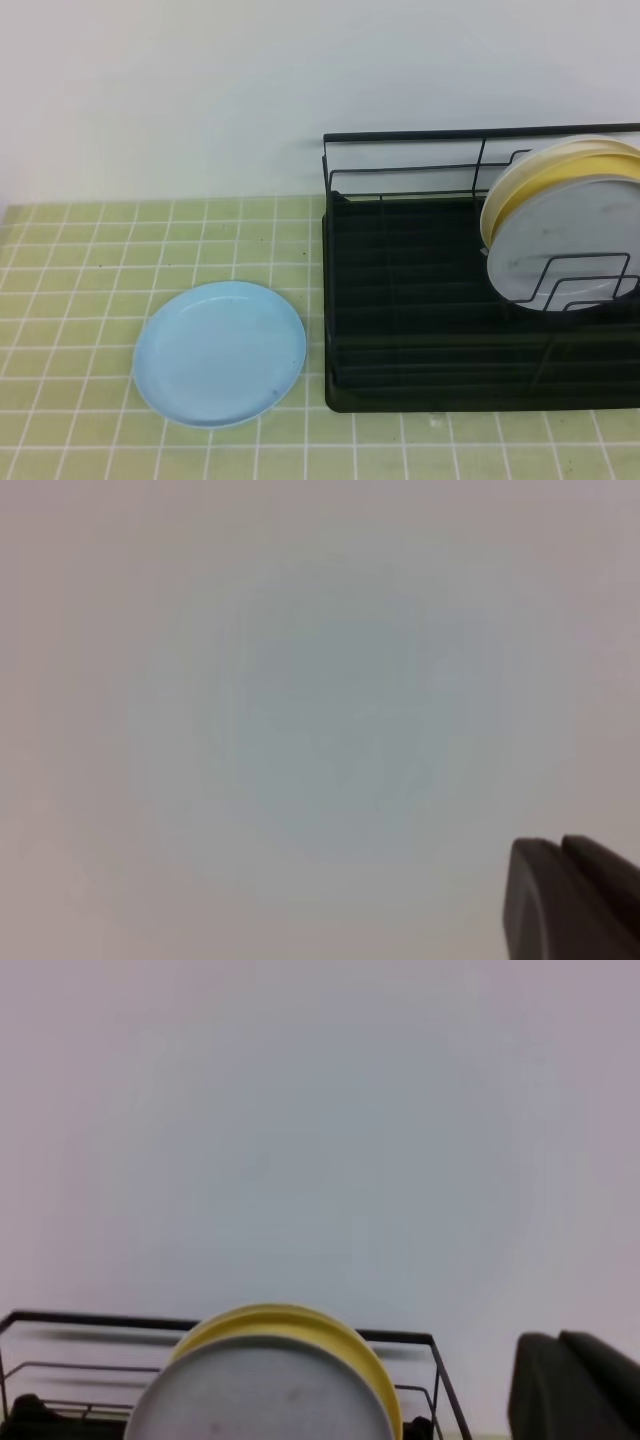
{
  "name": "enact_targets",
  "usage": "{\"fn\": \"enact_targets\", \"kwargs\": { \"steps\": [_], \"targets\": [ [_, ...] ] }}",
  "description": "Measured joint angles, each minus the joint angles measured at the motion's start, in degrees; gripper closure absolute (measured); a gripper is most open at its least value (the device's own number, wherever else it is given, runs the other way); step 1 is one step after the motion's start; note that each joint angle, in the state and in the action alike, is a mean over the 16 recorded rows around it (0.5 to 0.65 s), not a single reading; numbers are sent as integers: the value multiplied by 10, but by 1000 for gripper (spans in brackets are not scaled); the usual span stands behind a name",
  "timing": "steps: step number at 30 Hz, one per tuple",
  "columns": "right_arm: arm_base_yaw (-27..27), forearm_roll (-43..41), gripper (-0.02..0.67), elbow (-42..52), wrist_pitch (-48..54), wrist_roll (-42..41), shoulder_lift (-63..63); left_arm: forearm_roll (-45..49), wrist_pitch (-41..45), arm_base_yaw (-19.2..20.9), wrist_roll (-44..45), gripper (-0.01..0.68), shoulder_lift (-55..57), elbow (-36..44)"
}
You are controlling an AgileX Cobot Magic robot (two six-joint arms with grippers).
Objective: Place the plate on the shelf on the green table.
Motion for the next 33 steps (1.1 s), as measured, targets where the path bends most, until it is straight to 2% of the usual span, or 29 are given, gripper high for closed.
{"fn": "enact_targets", "kwargs": {
  "steps": [5,11,20,26,33],
  "targets": [
    [0,-1,650,-42,78,-18,58,8,44,0,-30,675,0,-12],
    [0,12,649,-60,150,-52,172,-7,147,0,-82,675,17,-54],
    [0,111,650,-60,183,-152,315,-88,260,0,-130,675,77,-126],
    [0,190,650,-60,183,-226,346,-171,311,0,-101,675,136,-154],
    [0,242,650,-60,188,-262,348,-277,384,0,1,646,231,-200]
  ]
}}
